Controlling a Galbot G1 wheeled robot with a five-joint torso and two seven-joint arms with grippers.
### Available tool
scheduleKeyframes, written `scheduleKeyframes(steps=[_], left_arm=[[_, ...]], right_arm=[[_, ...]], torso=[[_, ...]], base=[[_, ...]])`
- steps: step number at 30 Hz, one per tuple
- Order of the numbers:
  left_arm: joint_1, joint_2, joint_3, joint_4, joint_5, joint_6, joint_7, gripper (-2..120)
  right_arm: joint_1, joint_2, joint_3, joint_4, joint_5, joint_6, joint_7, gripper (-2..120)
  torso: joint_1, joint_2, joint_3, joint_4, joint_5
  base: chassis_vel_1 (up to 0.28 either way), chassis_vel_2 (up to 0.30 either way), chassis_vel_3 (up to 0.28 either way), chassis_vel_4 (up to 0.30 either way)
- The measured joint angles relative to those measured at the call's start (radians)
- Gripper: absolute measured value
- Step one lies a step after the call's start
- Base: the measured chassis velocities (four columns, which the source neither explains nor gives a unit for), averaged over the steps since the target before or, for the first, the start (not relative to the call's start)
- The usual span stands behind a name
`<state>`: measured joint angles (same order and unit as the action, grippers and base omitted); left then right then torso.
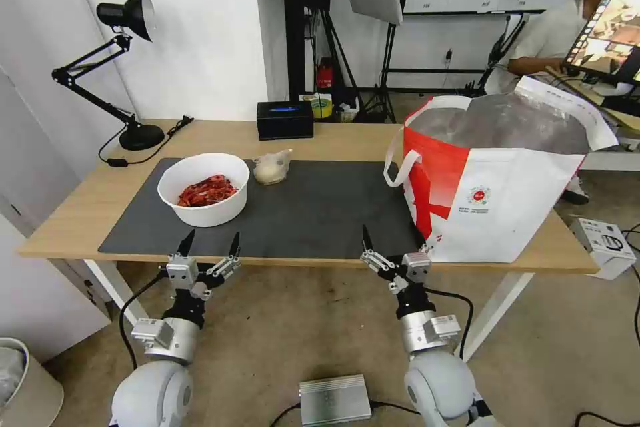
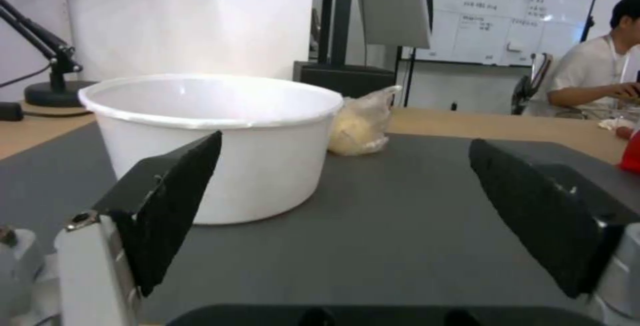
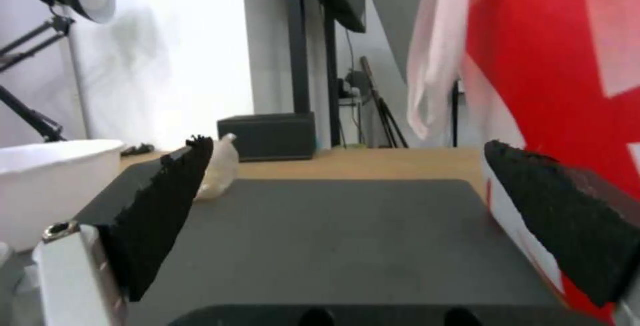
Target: Pick up the trash from the table and place it into the takeout bag.
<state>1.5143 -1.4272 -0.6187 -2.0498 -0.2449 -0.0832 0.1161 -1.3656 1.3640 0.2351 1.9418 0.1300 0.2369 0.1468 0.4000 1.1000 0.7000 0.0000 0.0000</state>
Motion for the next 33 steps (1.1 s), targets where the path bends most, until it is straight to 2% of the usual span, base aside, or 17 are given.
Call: scheduleKeyframes(steps=[9,18,24,33], left_arm=[[0.024,-0.005,-0.035,-0.002,0.002,-0.003,0.001,100],[0.033,-0.037,-0.052,-0.004,0.014,-0.008,0.003,100],[0.025,-0.052,-0.053,0.004,0.018,-0.008,0.003,100],[0.023,-0.039,-0.082,0.026,0.002,-0.012,0.005,100]], right_arm=[[0.124,-0.046,-0.028,-0.053,0.075,0.022,-0.072,100],[0.366,-0.072,-0.112,-0.234,0.172,0.002,-0.075,100],[0.507,-0.036,-0.210,-0.378,0.216,-0.011,-0.071,100],[0.717,0.036,-0.323,-0.565,0.261,-0.053,-0.043,100]], torso=[[0.000,0.000,0.000,0.0000,0.0000],[0.000,0.000,0.000,0.0001,0.0000],[0.000,0.000,0.000,0.0000,0.0000],[0.000,0.000,0.000,0.0001,-0.0002]], base=[[0.000,0.000,0.000,0.000],[0.000,0.000,0.000,0.000],[0.000,0.000,0.000,0.000],[0.000,0.000,0.000,0.000]])
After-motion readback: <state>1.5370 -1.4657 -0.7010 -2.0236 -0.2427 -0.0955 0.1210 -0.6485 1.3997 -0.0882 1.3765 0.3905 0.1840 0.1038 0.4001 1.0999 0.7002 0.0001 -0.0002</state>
